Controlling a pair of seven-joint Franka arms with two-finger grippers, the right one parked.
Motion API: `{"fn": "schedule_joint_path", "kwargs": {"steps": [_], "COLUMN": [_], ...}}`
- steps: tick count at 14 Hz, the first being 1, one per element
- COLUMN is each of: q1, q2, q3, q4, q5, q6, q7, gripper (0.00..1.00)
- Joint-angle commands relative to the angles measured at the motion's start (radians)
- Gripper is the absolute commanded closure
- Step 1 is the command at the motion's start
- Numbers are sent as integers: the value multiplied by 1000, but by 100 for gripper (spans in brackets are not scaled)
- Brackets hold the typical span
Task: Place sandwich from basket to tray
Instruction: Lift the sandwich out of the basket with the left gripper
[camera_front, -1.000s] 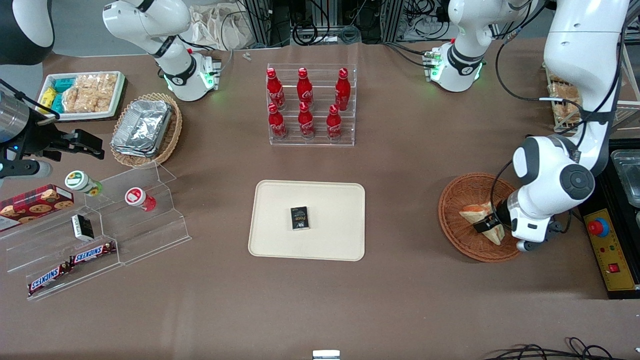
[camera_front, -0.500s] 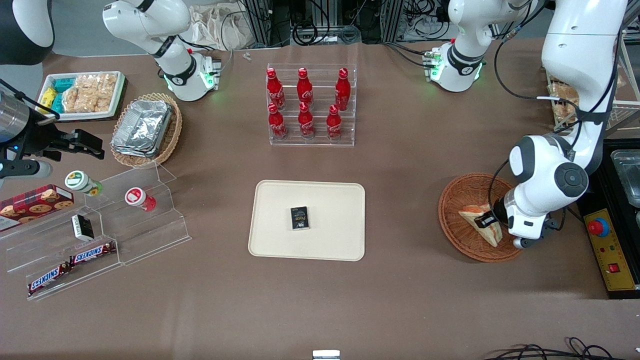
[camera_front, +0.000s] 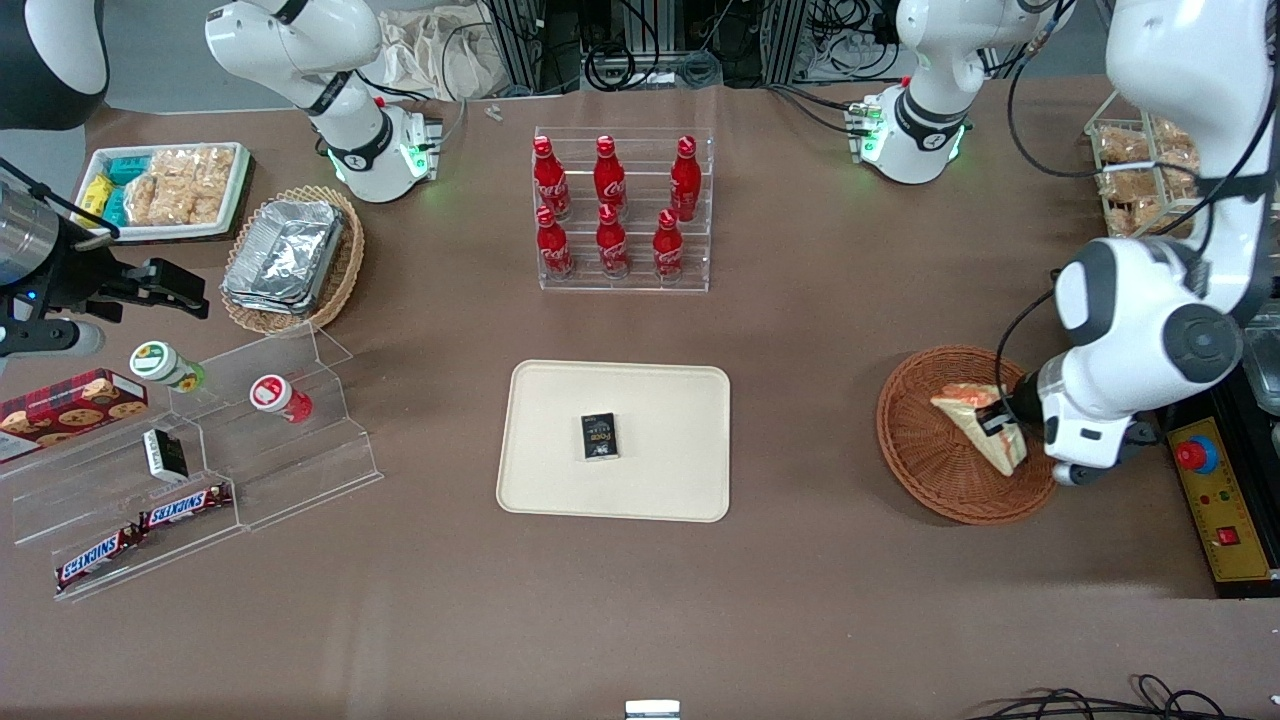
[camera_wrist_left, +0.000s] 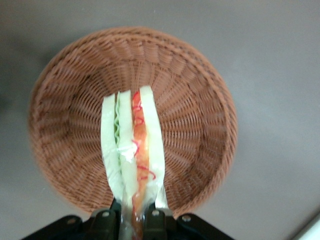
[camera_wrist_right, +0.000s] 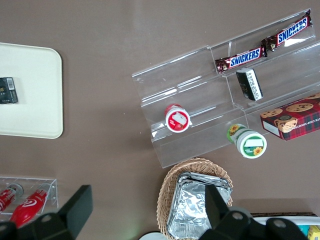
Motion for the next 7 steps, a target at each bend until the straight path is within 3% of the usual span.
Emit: {"fn": "schedule_joint_path", "kwargs": {"steps": [1,4,7], "q1": [-2,-4,-13], "q2": [-15,0,0], "q3": [-22,-36,-71], "q4": [196,363,374], "q5": [-11,-13,-25], "q6": [-234,-399,-401], "q7": [-9,-9,2], "gripper": [95,95,95]}}
